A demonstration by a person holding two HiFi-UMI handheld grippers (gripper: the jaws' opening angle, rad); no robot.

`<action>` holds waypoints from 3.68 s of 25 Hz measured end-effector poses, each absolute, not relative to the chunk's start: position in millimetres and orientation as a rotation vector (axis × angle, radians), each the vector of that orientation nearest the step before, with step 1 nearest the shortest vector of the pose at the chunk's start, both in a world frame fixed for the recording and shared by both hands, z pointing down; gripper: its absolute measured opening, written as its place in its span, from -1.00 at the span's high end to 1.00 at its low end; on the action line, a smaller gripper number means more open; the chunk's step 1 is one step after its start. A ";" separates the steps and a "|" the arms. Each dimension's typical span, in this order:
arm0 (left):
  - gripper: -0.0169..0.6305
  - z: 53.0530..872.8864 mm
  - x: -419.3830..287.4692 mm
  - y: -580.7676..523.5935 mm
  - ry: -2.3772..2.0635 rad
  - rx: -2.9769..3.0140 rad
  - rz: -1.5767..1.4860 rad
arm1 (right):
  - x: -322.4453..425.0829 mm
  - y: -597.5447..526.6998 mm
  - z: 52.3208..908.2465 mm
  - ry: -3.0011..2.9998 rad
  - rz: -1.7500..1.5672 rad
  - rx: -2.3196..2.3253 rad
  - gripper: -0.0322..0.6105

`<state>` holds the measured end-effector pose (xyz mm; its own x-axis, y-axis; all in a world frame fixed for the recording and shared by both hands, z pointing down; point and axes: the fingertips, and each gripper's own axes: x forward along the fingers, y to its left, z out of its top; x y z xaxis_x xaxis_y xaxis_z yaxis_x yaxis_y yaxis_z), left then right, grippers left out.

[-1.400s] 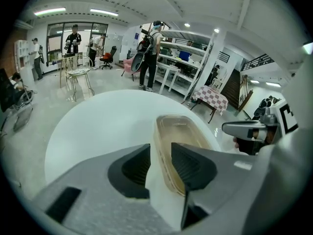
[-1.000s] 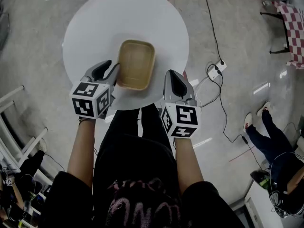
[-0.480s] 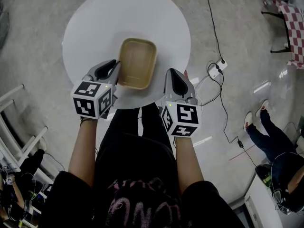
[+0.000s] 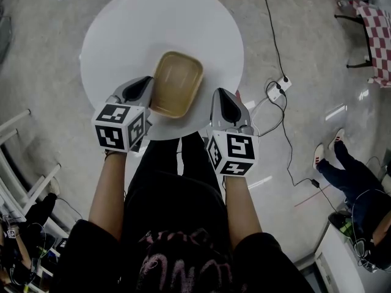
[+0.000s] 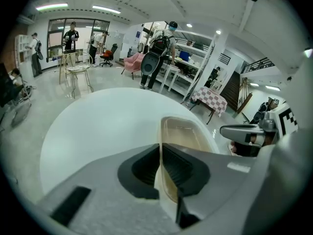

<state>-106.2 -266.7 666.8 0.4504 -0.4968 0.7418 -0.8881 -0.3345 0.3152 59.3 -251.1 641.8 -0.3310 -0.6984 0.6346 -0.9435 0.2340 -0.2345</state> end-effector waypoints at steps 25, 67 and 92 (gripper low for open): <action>0.90 641.6 -101.8 -269.4 -1.186 2.019 0.647 | 63.3 -254.7 619.5 -2.151 0.808 1.535 0.88; 0.90 488.1 -103.1 -236.8 -1.398 2.189 0.408 | 74.2 -229.1 478.6 -2.337 0.571 1.620 0.89; 0.90 401.9 -105.6 -191.2 -1.516 2.332 0.295 | 71.8 -193.8 395.5 -2.484 0.352 1.639 0.89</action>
<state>-105.6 -191.2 401.9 0.4080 -0.8416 0.3539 -0.9129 -0.3710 0.1703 71.8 -193.8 395.5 -0.3944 -0.8849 0.2478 -0.9189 0.3775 -0.1145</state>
